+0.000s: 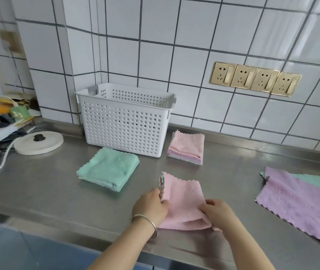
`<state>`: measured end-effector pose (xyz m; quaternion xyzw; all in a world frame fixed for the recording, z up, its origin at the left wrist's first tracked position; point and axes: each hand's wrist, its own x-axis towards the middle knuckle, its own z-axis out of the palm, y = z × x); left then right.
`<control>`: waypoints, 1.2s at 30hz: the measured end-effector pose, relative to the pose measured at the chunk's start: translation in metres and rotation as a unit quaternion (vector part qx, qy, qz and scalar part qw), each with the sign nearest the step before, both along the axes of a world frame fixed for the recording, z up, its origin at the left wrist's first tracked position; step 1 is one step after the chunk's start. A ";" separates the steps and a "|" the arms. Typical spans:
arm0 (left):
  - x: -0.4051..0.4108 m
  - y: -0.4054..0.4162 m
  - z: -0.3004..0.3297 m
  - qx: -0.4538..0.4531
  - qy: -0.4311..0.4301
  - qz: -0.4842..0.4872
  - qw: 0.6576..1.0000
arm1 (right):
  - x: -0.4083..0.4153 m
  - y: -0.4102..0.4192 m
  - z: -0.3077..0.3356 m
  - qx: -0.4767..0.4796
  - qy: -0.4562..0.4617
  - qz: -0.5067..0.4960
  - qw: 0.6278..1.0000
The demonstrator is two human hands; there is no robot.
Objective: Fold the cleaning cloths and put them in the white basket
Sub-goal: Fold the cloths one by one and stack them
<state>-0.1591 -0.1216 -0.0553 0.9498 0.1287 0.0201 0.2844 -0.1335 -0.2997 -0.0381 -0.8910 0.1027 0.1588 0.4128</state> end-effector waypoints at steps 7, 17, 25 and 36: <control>0.004 0.086 0.044 -0.188 -0.145 0.103 0.966 | -0.003 0.085 0.033 0.177 -0.089 0.093 0.976; 0.061 0.210 0.045 -0.107 -0.109 0.159 0.975 | 0.027 0.233 0.011 0.275 -0.158 -0.010 0.948; 0.065 0.216 0.006 -0.031 -0.082 0.152 0.984 | 0.027 0.246 -0.016 0.124 -0.229 0.016 0.965; 0.061 0.228 -0.005 0.136 0.009 0.018 0.991 | 0.044 0.233 -0.030 -0.224 -0.256 0.252 0.906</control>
